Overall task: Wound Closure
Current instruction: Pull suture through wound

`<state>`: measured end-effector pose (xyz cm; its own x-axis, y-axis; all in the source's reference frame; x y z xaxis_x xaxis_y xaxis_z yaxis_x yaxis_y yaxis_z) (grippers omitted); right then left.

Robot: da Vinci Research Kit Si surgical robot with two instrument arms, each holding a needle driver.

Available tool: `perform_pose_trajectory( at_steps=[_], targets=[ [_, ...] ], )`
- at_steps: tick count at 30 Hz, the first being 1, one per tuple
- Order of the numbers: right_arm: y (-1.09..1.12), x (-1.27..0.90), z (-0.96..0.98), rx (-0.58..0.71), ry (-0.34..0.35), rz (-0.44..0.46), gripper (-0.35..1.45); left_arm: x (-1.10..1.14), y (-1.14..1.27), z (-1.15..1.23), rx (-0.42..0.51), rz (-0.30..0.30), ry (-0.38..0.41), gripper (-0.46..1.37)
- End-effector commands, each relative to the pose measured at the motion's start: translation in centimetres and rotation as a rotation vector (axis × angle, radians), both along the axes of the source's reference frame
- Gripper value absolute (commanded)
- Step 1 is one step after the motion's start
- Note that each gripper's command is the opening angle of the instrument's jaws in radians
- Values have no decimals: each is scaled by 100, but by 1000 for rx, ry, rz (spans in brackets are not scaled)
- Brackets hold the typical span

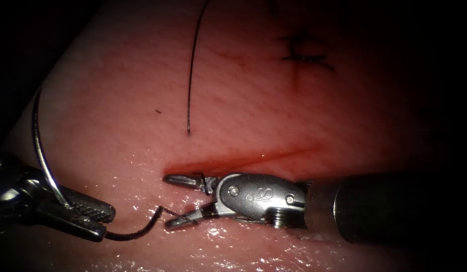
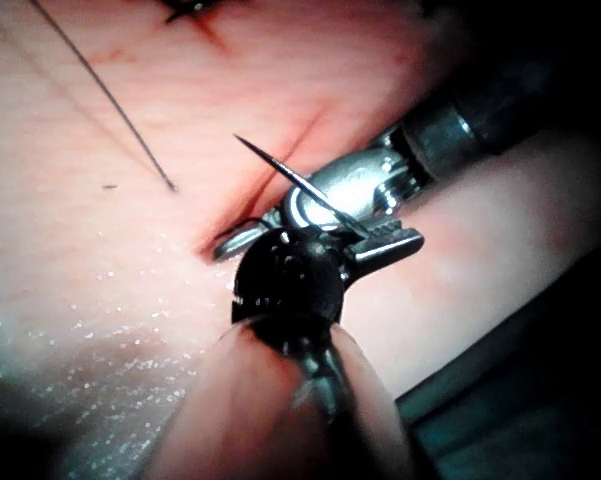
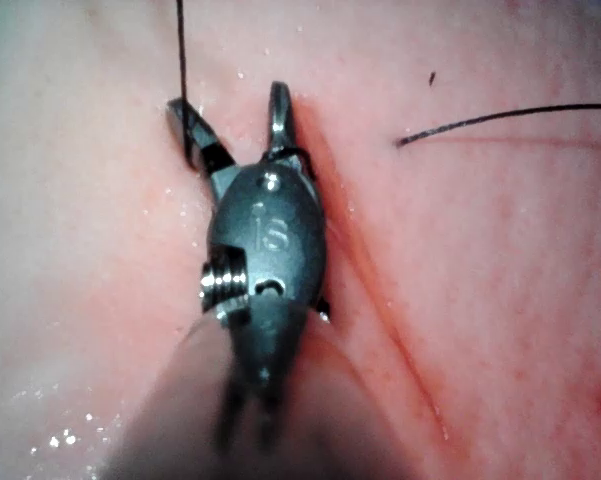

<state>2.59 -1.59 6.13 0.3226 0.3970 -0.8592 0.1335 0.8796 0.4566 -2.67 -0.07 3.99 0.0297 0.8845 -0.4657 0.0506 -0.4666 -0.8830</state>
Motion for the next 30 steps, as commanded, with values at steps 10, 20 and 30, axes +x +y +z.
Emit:
perform_pose_trajectory(
  at_steps=[10,20,30],
  targets=[
    [6,-2,-3,5,-1,5,103,2,-4,-5,-7,7,-10,-35],
    [20,-10,8,0,-34,45,104,11,-16,-6,-14,17,-14,-35],
    [25,-34,4,6,-32,39,103,12,-15,-5,-14,18,-15,-35]
  ],
)
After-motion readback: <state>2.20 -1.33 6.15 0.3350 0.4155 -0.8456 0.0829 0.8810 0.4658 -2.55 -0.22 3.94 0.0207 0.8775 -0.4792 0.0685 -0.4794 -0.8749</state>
